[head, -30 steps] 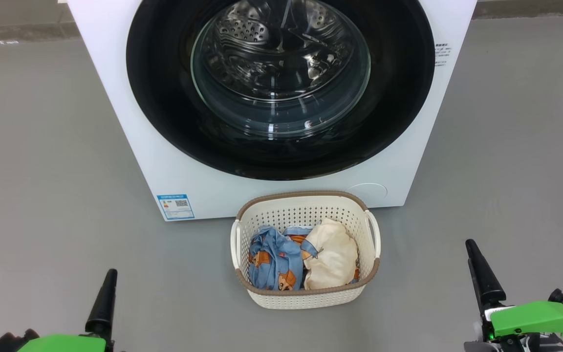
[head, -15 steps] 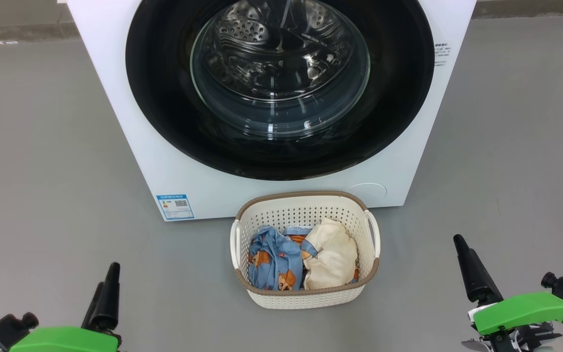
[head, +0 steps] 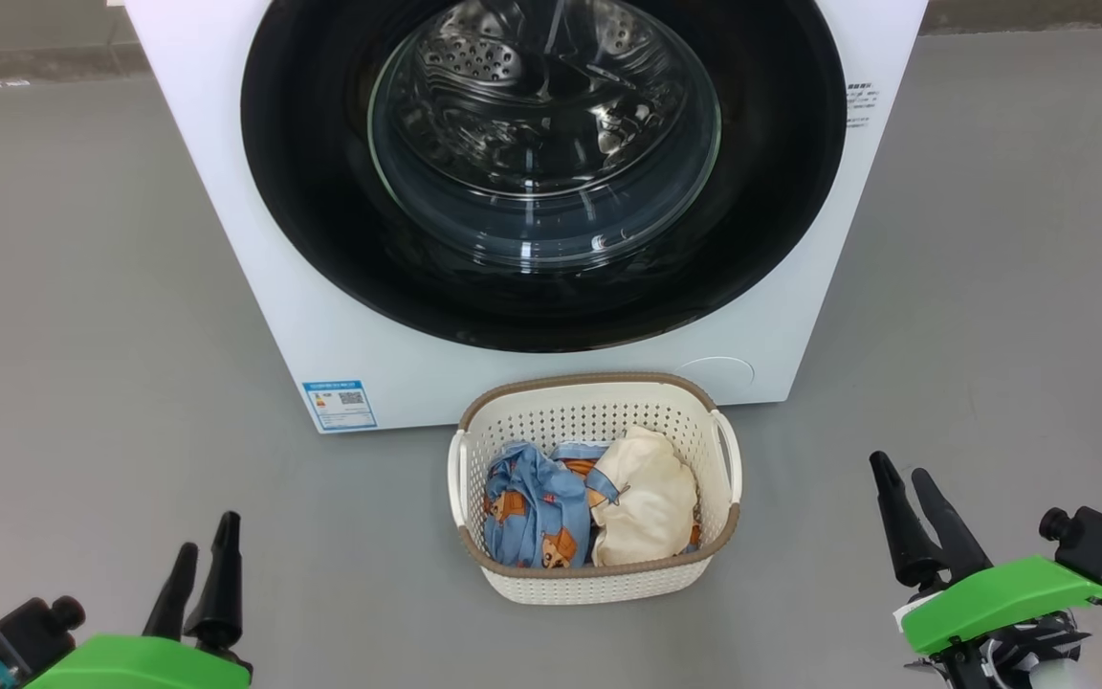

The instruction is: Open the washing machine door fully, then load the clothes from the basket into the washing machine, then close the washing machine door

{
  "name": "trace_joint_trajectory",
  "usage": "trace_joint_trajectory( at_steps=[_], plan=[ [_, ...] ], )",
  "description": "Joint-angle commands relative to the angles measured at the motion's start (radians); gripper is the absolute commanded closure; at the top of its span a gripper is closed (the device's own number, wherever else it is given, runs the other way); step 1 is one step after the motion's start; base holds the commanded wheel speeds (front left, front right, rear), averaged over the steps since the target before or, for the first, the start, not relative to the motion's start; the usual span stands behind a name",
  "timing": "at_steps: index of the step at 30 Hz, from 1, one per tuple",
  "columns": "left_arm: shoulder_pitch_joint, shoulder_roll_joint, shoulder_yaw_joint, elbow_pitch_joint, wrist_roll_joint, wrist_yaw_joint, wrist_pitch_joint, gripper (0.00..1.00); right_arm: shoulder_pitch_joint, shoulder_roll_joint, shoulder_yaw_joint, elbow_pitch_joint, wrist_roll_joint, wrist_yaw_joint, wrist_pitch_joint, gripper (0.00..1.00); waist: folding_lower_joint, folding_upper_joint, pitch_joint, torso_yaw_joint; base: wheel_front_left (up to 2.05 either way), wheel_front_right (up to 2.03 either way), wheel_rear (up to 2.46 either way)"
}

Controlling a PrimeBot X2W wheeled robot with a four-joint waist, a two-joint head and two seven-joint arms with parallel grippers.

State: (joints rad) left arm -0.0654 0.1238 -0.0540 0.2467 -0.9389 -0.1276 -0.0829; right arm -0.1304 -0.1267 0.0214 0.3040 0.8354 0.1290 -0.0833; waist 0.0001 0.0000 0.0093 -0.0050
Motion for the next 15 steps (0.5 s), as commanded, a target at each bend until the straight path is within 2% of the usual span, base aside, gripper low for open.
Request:
trace_joint_trajectory(
  at_steps=[1,15],
  plan=[
    [-0.049,0.029,0.018,-0.033,0.036,-0.002,-0.016,0.00,-0.057,-0.015,0.019,-0.022,-0.044,0.001,-0.016,0.00,-0.0001,0.0000,0.000,-0.001,0.00,0.00,0.00],
    [-0.054,0.043,0.026,-0.040,0.215,-0.002,-0.057,0.00,-0.080,-0.019,0.033,0.013,-0.210,0.001,-0.057,0.00,-0.0001,0.0000,0.004,-0.006,0.00,0.00,0.00]
  ],
)
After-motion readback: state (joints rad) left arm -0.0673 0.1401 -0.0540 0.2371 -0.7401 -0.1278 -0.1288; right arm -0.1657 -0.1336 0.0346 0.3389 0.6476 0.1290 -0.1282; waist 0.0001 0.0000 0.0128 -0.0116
